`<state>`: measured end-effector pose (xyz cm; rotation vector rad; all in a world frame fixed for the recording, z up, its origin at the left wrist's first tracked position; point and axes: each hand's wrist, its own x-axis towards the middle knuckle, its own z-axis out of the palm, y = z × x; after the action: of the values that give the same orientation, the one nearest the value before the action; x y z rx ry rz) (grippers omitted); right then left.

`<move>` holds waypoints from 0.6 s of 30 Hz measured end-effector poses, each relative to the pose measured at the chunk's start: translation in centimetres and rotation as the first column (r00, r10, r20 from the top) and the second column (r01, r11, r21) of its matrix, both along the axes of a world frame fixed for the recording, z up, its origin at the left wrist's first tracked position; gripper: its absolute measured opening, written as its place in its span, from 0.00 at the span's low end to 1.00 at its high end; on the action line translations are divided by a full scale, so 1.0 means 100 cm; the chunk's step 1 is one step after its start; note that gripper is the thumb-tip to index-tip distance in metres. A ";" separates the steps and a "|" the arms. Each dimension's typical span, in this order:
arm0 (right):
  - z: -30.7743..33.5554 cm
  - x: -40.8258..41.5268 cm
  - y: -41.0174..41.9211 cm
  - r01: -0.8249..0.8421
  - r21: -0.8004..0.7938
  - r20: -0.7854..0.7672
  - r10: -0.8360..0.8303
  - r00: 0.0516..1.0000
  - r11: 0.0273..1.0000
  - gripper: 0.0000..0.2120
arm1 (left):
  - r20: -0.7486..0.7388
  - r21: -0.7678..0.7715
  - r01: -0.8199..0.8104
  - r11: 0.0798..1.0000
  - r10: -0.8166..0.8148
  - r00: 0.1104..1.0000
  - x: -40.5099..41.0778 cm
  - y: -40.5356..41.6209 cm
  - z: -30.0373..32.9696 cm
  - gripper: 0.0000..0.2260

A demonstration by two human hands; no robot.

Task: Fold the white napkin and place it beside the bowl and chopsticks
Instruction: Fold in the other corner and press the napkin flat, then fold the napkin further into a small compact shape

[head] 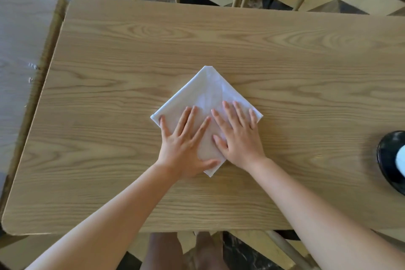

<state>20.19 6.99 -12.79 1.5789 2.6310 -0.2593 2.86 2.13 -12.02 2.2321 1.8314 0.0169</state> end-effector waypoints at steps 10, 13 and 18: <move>0.002 0.009 -0.060 0.009 -0.014 0.017 -0.009 1.000 1.000 0.30 | 0.019 0.017 -0.004 1.000 0.003 1.000 0.009 -0.054 0.002 0.44; 0.003 0.010 -0.070 0.019 -0.031 0.012 -0.018 1.000 0.999 0.29 | 0.026 -0.008 0.002 1.000 -0.001 1.000 0.011 -0.063 0.003 0.44; 0.004 0.023 -0.070 -0.048 -0.021 -0.192 0.043 0.980 0.999 0.25 | 0.100 0.009 0.102 0.995 -0.102 0.990 -0.002 -0.066 0.006 0.41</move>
<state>22.45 0.00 -12.39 1.5566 2.7889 -0.4628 2.62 -4.43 -11.38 2.2807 1.6656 0.1115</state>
